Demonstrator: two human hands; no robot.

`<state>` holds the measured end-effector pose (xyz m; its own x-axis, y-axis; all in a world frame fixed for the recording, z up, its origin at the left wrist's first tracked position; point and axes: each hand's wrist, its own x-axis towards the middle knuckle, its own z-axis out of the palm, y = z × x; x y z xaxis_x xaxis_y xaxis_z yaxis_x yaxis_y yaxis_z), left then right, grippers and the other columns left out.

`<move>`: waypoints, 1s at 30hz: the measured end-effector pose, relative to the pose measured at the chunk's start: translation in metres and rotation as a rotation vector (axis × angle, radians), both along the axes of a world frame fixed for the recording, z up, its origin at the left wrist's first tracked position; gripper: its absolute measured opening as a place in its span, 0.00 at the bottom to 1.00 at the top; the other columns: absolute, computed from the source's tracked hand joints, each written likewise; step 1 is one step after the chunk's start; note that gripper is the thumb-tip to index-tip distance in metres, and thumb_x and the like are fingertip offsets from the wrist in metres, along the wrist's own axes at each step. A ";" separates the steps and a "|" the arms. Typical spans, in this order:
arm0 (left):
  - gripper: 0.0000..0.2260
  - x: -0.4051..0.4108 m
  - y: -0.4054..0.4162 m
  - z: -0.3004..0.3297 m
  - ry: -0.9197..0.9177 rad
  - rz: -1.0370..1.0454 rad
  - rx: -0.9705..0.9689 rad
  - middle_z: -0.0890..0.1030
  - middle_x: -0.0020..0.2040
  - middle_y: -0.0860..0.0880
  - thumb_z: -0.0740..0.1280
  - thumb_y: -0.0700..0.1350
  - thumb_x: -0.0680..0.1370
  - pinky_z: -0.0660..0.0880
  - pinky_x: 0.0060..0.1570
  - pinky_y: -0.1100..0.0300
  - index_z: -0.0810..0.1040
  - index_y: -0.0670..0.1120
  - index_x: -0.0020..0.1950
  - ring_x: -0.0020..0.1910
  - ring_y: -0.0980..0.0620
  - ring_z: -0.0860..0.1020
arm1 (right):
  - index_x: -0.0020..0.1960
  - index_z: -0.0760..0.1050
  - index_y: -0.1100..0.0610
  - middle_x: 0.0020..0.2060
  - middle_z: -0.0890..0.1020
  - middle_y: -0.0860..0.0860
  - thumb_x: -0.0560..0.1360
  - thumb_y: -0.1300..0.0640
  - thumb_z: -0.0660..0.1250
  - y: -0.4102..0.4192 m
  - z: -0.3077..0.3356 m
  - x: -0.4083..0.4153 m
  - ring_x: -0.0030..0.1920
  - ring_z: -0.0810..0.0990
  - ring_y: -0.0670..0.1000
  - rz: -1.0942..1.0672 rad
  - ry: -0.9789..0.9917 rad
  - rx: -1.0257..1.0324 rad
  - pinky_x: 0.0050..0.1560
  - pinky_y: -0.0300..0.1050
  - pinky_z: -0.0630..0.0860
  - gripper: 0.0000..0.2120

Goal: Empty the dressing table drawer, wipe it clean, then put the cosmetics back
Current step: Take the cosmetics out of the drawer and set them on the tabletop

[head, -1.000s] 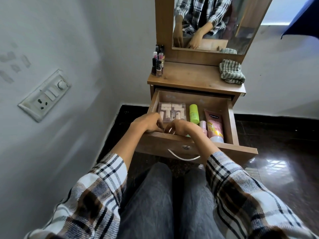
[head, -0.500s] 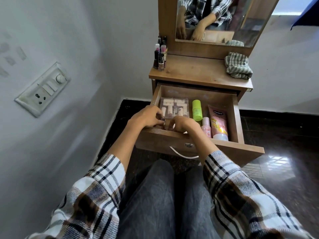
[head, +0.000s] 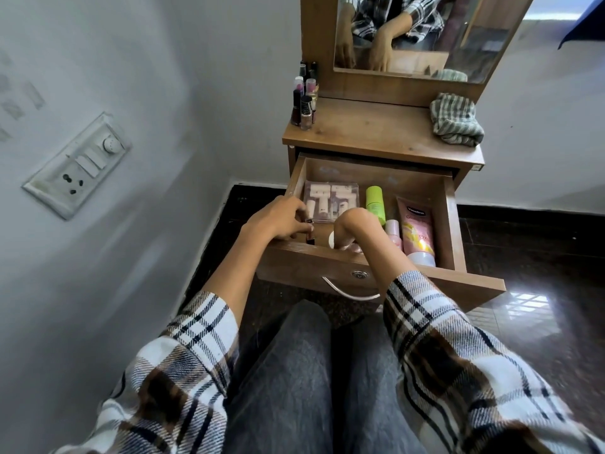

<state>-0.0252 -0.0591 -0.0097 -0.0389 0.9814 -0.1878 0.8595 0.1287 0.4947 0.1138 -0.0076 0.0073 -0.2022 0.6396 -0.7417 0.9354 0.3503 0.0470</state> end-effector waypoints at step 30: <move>0.09 -0.043 0.124 0.048 0.061 0.313 0.603 0.73 0.44 0.47 0.57 0.41 0.81 0.67 0.35 0.64 0.66 0.39 0.59 0.39 0.54 0.73 | 0.50 0.73 0.57 0.41 0.76 0.46 0.72 0.65 0.70 0.097 0.031 -0.076 0.42 0.76 0.41 -0.476 1.500 0.631 0.46 0.29 0.75 0.10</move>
